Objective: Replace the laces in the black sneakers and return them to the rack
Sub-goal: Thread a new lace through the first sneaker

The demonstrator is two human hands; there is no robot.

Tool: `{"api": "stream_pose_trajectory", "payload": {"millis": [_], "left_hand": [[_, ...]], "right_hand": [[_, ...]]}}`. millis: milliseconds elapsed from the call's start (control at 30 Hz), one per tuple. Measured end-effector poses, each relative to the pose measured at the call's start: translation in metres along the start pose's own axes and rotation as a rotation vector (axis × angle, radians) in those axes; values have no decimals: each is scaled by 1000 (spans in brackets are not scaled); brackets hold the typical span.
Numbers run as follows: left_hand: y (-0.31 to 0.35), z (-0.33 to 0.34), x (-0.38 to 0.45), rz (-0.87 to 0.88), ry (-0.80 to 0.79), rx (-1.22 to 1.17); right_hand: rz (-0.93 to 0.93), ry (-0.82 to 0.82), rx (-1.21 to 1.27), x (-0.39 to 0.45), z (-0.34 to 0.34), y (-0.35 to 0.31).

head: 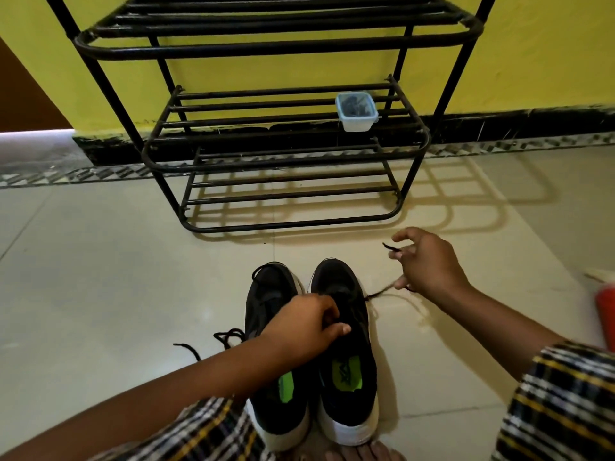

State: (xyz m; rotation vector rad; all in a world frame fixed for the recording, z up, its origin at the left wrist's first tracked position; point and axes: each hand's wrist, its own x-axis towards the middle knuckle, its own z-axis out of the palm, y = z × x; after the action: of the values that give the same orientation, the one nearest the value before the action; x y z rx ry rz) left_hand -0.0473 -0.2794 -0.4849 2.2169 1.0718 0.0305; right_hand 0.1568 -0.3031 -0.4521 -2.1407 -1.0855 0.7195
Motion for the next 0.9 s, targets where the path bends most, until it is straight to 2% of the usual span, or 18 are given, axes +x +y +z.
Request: {"api": "stream_pose_trajectory", "payload": {"millis": [167,300,433,533,733,900], "left_hand": [[0,2,3,-160,-41,-49],[2,-1,7,-225,-44,-41],[2,-5,6,-280,-91,-245],[3,-7,4,-392,-118,-449],[4,-9,3,-484,-196,-592],[-1,-7,2,-499,-176,-674]], "right_hand": [[-191,-51,85,-14,15,-17],[-192,-183,100,-24,31,-18],[-192,-265,-59,-29,45,-1],[-173,-296,-118,-33,49,11],[-265,-348,-333,-36,52,16],[-317,-348,-469,-31,48,13]]}}
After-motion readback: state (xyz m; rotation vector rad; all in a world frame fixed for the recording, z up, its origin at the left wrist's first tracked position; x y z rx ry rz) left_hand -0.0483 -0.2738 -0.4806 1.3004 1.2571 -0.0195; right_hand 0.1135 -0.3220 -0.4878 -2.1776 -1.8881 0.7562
